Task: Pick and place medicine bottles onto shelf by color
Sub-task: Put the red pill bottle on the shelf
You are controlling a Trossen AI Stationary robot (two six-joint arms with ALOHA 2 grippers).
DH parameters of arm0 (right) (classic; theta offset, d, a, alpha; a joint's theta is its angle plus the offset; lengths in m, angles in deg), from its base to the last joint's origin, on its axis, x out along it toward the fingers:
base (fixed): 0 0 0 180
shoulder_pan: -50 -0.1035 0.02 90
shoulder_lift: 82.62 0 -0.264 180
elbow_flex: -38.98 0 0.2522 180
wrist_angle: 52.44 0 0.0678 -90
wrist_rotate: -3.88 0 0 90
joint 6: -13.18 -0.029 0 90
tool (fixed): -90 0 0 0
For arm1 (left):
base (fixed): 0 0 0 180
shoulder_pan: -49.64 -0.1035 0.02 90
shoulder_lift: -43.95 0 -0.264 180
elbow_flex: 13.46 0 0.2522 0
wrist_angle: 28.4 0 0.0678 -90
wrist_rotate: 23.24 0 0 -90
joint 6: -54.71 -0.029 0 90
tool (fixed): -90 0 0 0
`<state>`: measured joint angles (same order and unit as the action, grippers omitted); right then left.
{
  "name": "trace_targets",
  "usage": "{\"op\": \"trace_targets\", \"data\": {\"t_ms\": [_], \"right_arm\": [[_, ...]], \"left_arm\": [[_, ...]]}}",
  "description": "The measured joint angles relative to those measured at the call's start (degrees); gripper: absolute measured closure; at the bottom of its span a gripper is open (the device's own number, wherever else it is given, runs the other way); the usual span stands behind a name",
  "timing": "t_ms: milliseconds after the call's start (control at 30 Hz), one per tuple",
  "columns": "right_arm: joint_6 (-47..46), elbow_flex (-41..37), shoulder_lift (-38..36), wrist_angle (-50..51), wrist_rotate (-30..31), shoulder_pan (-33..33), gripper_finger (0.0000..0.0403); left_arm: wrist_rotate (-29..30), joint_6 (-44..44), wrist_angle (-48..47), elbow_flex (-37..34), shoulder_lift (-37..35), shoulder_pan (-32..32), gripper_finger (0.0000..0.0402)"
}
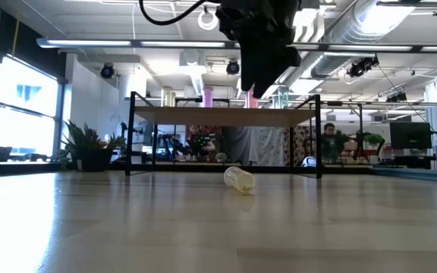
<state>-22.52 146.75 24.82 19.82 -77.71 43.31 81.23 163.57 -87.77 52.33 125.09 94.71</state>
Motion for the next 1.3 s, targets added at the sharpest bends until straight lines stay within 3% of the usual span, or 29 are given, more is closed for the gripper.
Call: {"op": "trace_targets", "data": {"t_ms": [600, 1300], "right_arm": [[6.9, 0.0, 0.0, 0.0, 0.0, 2.6, 0.0221], [7.5, 0.0, 0.0, -0.3, 0.0, 2.6, 0.0221]], "left_arm": [[-3.6, 22.9, 0.9, 0.0, 4.5, 7.0, 0.0163], [-5.4, 24.5, 10.2, 0.9, 14.8, 7.1, 0.0163]]}}
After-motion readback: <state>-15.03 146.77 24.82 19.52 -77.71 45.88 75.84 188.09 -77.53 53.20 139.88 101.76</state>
